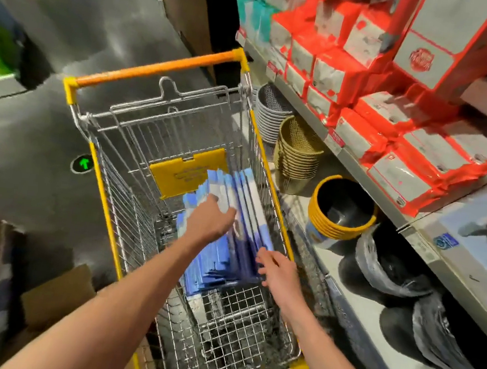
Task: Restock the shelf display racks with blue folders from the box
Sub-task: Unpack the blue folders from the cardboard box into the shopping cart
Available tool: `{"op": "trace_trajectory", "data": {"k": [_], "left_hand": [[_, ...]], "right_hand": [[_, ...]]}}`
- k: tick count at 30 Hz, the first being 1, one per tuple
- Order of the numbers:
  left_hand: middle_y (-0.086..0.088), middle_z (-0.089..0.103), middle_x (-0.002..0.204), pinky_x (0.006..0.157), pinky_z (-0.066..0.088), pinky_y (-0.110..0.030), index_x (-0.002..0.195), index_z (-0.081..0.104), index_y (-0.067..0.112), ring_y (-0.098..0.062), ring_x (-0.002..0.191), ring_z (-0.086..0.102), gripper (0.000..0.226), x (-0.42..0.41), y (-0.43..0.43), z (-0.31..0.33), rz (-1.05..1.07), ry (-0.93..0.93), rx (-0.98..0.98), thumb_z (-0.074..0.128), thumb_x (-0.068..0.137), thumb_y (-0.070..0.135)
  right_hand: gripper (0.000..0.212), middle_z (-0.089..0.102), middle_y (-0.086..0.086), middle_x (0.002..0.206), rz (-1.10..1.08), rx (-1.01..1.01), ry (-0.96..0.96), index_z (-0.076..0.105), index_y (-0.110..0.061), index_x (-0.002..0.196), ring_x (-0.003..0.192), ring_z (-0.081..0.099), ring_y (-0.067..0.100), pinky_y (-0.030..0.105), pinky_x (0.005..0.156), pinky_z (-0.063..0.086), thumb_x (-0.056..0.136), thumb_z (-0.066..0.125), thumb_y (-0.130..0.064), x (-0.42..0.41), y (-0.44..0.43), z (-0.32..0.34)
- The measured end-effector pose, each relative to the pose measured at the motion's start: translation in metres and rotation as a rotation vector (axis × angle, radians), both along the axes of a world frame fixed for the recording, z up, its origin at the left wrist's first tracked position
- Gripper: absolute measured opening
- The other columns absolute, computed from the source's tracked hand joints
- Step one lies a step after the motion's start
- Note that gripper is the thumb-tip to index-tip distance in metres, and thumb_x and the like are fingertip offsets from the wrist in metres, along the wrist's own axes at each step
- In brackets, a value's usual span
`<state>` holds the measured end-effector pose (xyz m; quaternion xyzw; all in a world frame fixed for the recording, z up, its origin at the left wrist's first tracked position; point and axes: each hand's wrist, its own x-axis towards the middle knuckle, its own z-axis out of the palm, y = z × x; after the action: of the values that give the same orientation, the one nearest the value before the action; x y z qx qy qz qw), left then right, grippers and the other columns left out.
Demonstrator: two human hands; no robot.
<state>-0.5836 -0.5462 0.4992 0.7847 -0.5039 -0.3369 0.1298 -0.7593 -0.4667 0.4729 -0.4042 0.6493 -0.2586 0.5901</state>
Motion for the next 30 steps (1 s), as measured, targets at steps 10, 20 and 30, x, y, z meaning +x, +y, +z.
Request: {"op": "trace_trajectory", "data": {"k": [10, 20, 30], "left_hand": [[0.004, 0.071, 0.102, 0.072, 0.051, -0.030, 0.127, 0.061, 0.020, -0.009, 0.079, 0.066, 0.028, 0.093, 0.109, 0.023, 0.009, 0.119, -0.287, 0.052, 0.102, 0.031], [-0.001, 0.074, 0.087, 0.065, 0.061, -0.037, 0.115, 0.064, 0.014, -0.015, 0.067, 0.072, 0.019, 0.244, 0.322, 0.007, 0.344, 0.243, -0.423, 0.053, 0.102, 0.022], [0.005, 0.073, 0.089, 0.062, 0.054, -0.034, 0.118, 0.060, 0.020, -0.016, 0.062, 0.072, 0.019, 0.335, 0.491, -0.033, 0.474, 0.261, -0.250, 0.051, 0.102, 0.026]], "right_hand": [[0.030, 0.071, 0.009, 0.102, 0.195, -0.046, -0.004, 0.064, -0.026, 0.086, 0.091, 0.066, 0.024, 0.043, 0.083, 0.053, 0.104, 0.044, -0.039, 0.122, 0.024, 0.012], [0.027, 0.073, 0.013, 0.102, 0.309, -0.134, 0.041, 0.064, -0.018, 0.091, 0.072, 0.060, 0.015, 0.023, 0.058, 0.046, 0.106, 0.044, -0.028, 0.259, 0.177, 0.036], [0.033, 0.067, 0.005, 0.100, 0.521, 0.012, 0.081, 0.058, -0.022, 0.090, 0.076, 0.058, 0.015, 0.028, 0.060, 0.046, 0.107, 0.035, -0.038, 0.372, 0.330, 0.022]]}}
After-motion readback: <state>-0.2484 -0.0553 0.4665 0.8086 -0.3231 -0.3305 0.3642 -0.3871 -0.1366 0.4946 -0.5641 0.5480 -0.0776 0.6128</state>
